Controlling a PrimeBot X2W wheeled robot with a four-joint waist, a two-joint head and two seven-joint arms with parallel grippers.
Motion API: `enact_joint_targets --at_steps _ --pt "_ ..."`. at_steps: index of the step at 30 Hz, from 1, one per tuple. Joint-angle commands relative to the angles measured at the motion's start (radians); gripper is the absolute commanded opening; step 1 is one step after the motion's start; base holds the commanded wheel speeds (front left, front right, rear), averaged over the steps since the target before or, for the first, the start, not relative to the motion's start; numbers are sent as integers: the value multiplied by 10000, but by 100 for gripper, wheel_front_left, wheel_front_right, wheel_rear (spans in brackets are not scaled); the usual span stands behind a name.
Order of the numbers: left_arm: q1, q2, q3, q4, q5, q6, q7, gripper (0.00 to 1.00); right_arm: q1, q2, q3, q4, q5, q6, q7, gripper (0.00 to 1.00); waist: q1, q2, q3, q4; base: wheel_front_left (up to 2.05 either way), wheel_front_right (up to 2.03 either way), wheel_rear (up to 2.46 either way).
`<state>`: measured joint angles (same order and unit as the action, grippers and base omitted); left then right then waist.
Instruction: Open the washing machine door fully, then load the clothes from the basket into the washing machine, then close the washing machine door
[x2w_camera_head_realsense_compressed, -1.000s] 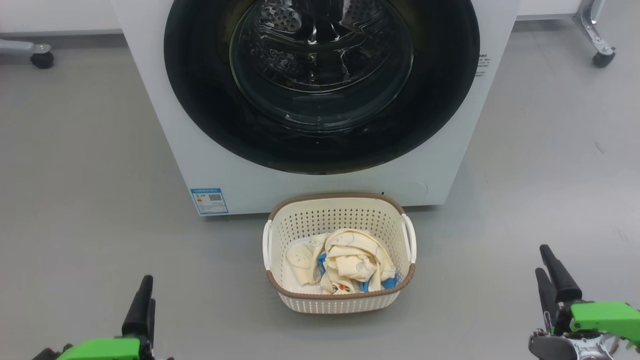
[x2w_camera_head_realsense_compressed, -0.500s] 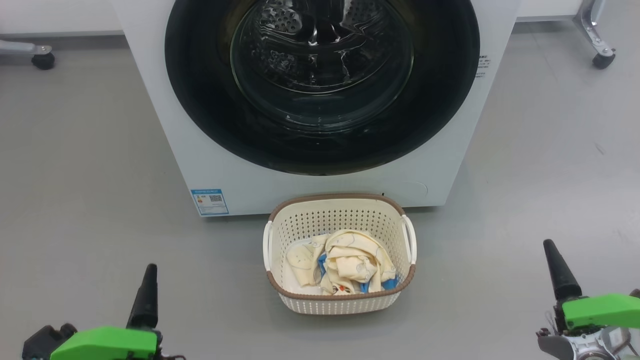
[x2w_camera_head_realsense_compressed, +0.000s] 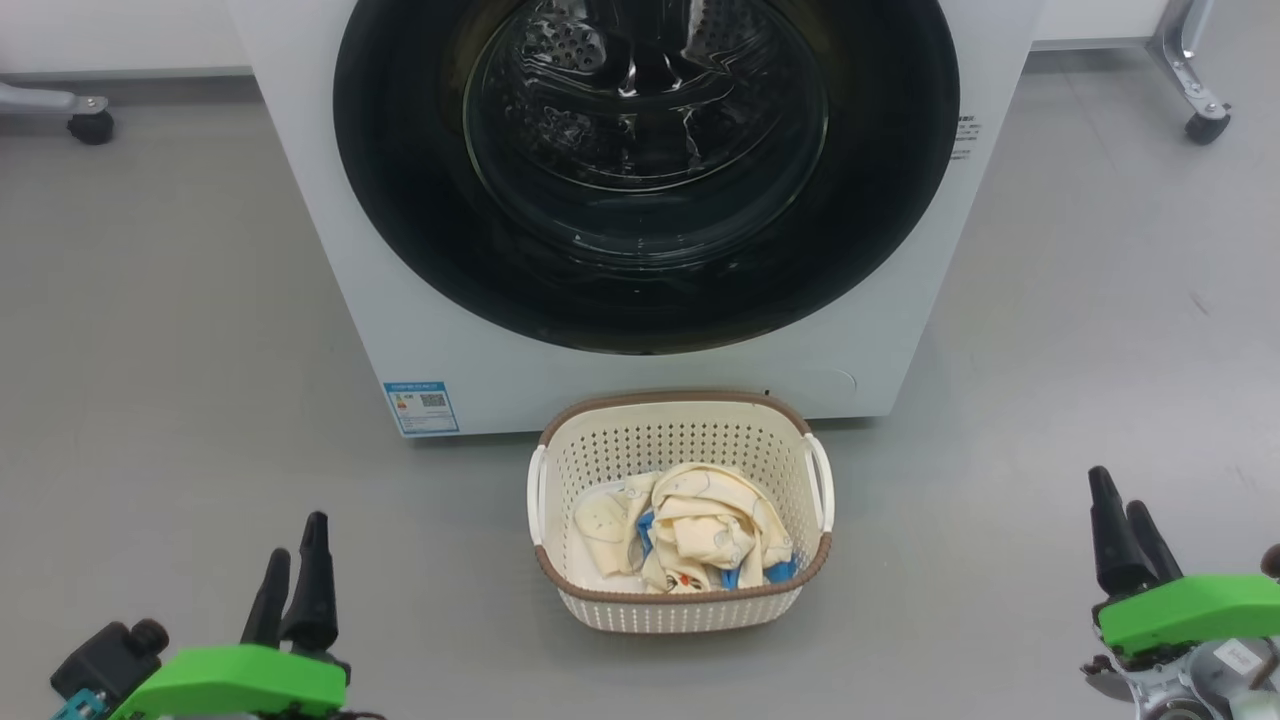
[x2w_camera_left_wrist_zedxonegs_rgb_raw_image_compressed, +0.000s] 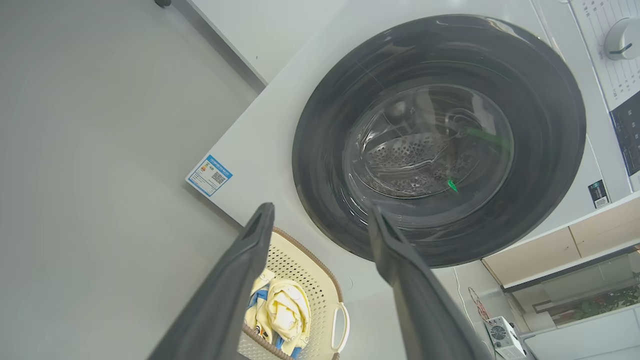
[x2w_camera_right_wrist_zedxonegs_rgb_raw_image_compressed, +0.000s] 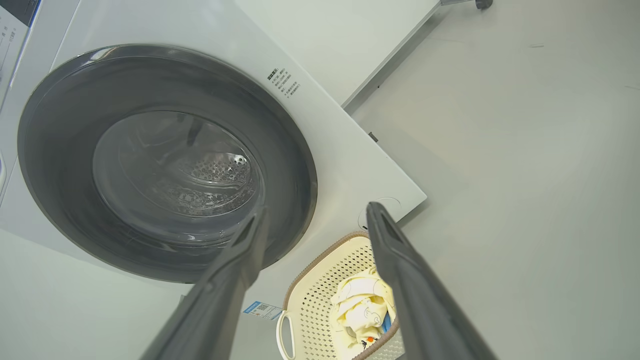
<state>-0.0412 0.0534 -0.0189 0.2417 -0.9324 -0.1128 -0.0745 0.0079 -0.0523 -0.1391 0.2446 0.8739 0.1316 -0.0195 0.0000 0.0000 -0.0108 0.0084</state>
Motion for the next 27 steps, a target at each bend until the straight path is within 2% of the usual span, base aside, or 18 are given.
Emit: enact_joint_targets --at_steps 1,17,27 --pt "-488 167 136 -409 352 -11 -126 100 -545 -276 113 -389 -409 -5 -172 100 0 0 -7 3 0 0 0" --pt "-567 147 -284 -325 2429 -98 -595 100 -413 -239 662 -814 -3215 -6 -317 100 0 0 -25 66 0 0 0" --pt "-614 138 -396 -158 3769 39 -889 100 -270 -177 804 -1052 -4628 -7 -456 100 0 0 -64 27 0 0 0"
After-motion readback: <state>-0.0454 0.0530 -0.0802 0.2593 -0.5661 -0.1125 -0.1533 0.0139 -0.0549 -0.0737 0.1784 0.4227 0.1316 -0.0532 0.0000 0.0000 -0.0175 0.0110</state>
